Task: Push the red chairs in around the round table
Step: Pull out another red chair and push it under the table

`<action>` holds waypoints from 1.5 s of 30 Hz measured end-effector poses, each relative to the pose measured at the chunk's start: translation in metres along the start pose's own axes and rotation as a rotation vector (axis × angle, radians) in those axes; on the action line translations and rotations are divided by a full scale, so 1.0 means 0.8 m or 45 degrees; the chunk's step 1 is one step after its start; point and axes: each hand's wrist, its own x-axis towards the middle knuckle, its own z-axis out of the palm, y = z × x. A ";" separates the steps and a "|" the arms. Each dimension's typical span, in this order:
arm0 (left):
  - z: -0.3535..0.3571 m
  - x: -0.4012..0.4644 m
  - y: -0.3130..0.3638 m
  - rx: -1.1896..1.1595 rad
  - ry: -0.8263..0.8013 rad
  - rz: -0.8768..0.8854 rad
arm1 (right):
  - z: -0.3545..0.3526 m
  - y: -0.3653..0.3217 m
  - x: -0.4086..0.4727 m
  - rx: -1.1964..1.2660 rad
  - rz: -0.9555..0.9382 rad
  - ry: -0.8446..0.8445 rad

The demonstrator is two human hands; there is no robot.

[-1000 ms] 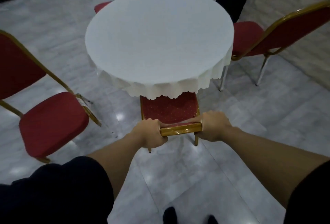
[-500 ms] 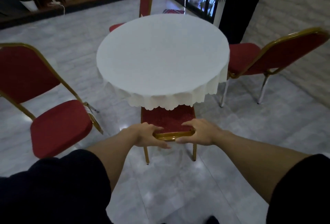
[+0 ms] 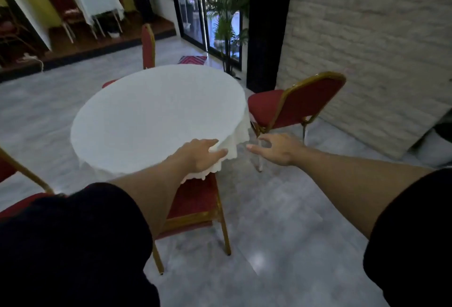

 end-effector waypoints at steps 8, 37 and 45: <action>-0.023 0.102 0.143 0.204 0.065 0.141 | -0.089 0.085 0.038 -0.054 0.146 0.127; -0.059 0.499 0.454 0.276 -0.070 0.279 | -0.337 0.409 0.275 -0.022 0.172 0.218; -0.043 0.605 0.509 0.251 -0.073 0.096 | -0.380 0.506 0.388 -0.043 0.095 0.039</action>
